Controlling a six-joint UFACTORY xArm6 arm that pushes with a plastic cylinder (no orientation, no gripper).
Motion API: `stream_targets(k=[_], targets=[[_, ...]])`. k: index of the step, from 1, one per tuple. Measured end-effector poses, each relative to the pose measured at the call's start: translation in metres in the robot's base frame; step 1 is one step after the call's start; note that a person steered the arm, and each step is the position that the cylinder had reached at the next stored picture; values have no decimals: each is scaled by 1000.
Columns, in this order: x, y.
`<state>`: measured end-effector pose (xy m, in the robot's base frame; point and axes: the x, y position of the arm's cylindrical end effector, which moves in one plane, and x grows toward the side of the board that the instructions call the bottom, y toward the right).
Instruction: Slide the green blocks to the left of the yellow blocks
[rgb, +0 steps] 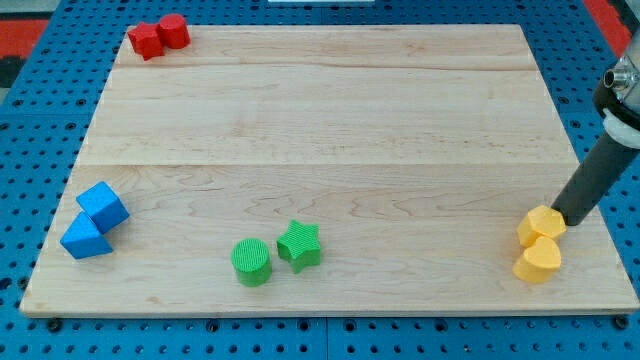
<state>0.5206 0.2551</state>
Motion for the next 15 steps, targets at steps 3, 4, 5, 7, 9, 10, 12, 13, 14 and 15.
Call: stream_targets(k=[3, 4, 5, 7, 9, 10, 12, 13, 14, 15], targets=[[1, -10], [-25, 0], [-60, -50], [-76, -305], [-9, -386], [38, -396], [62, -323], [42, -263], [39, -246], [20, -288]])
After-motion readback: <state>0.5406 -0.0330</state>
